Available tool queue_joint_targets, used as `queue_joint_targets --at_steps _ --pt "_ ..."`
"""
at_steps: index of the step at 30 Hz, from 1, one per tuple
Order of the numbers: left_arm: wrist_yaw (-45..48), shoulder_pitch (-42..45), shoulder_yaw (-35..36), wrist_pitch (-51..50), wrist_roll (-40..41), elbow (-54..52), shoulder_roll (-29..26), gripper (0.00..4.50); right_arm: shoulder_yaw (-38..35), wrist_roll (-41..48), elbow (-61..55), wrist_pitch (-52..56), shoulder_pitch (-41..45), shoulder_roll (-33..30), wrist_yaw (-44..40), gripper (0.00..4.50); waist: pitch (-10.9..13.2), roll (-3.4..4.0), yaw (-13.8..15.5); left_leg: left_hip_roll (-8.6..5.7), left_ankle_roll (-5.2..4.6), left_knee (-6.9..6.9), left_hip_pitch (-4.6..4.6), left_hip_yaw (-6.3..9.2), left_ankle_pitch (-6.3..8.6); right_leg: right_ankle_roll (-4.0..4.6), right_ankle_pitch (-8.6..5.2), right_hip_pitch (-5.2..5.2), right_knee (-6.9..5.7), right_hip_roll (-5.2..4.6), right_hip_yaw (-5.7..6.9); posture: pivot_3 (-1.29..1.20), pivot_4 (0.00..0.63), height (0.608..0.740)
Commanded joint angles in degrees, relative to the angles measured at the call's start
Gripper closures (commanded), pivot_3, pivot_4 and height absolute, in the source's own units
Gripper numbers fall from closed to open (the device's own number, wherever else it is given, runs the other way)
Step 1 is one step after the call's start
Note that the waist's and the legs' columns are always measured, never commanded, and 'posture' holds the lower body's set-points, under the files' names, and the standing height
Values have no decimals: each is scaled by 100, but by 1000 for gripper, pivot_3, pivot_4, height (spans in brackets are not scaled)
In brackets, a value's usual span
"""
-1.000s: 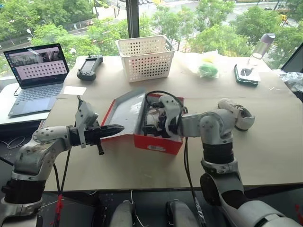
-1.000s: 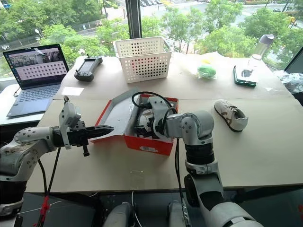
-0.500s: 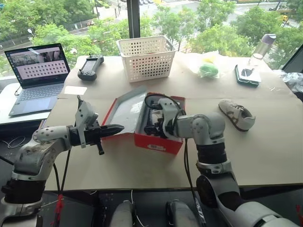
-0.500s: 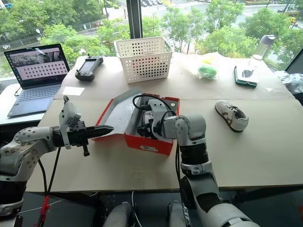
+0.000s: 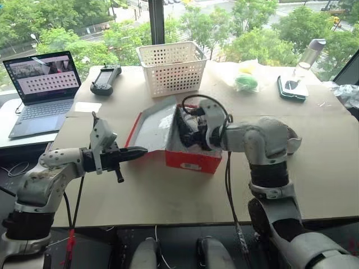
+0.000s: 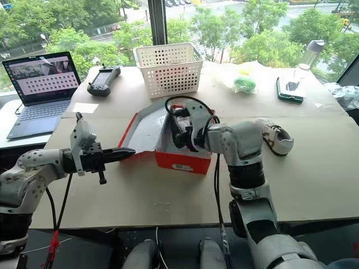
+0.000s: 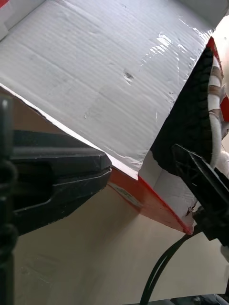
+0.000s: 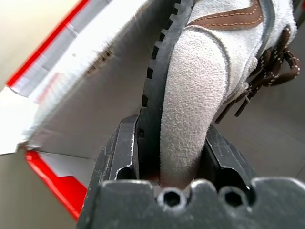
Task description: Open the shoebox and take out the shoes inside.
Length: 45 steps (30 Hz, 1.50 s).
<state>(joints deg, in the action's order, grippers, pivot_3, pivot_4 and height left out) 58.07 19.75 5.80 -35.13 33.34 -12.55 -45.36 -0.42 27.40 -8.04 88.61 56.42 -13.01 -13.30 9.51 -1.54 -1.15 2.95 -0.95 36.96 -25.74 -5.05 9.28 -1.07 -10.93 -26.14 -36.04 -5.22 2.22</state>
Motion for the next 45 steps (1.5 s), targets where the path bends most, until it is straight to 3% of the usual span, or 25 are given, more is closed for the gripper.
queue_joint_targets --at_steps 1,5,14,19,23,26,32,38,45 --pt "36 106 57 112 -12 -37 -19 4500 -15 464 -545 277 194 -322 -555 2876 0 0 5 0 0 0 -1 0 0 1 0 0 1 0 1 0 150 733" --pt "38 112 48 111 -15 -32 -12 4500 -121 661 -624 350 253 -635 -873 2876 0 0 6 0 0 0 -1 -2 0 0 0 -1 3 -1 1 0 150 733" --pt "52 86 46 105 -35 -50 -16 4500 -826 88 369 -586 511 -1312 -647 2876 0 0 32 -2 0 0 -4 -6 0 -1 -1 -2 4 -3 1 0 150 733" --pt "45 56 83 85 9 -89 9 4500 513 -1553 671 -2906 15 -3058 -792 2876 1 0 105 -11 0 0 -20 -7 0 -4 -7 -9 16 -11 8 0 150 733" --pt "55 86 257 -47 287 -159 65 4500 1272 -2465 489 -3904 -501 -3880 -1029 2876 1 -1 40 -14 -8 -1 -27 -16 6 -10 -6 -11 32 -16 1 0 150 733" --pt "104 97 308 26 366 -195 60 4500 1542 -2916 382 -4105 -913 -4154 -1098 2876 2 -3 -20 -7 -10 -2 -24 -15 8 -12 -6 -14 26 -6 -5 0 150 733" --pt "94 201 465 -6 723 -303 189 4500 2159 -3910 85 -4024 -1654 -4229 -983 2876 2 -3 14 -3 -5 2 -8 -14 4 -13 -11 -9 8 -2 -5 0 150 733" --pt "7 372 568 57 843 -377 196 4500 2430 -4489 -179 -3416 -2245 -3870 -910 2876 3 -4 41 -6 -3 21 -12 -14 3 -8 -13 -4 9 -7 -6 0 150 733" --pt "32 345 547 183 876 -331 372 4500 3083 -5290 658 -3577 -2597 -3363 -642 2876 1 -7 42 -8 -3 27 -11 -14 3 -10 -12 1 8 -6 -5 0 150 733"
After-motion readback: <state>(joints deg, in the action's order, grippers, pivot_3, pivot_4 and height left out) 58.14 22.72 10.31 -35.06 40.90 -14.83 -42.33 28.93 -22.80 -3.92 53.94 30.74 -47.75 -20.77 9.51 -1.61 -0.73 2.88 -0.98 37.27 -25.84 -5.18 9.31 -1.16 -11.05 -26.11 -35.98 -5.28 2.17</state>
